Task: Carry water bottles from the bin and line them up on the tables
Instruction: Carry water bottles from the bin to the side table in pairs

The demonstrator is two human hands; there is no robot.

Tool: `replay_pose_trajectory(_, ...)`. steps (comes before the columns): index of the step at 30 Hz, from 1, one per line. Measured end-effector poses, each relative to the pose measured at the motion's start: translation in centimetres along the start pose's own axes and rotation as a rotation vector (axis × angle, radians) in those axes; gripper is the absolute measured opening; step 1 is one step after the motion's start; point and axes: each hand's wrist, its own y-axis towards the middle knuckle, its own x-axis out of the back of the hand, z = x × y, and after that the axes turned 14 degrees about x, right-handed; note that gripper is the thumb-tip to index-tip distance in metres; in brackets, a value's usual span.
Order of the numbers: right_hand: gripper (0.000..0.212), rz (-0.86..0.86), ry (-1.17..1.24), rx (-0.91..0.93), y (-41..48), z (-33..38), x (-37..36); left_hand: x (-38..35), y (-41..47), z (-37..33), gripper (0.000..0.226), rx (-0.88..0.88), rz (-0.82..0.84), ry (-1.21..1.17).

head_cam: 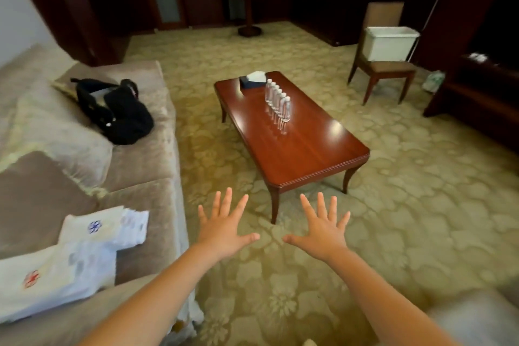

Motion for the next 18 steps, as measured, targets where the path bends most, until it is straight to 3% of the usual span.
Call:
replay_pose_trajectory(10,0.113,-0.055,0.022,-0.133,4.5,-15.6,6.9,2.7,9.1,-18.0,0.099,-0.126,0.026,0.096)
replay_pose_trajectory(18,0.114,-0.097,0.073,-0.337,6.4,-21.8,8.1,3.7,16.4,-26.2,0.099,-0.322,0.054,0.227)
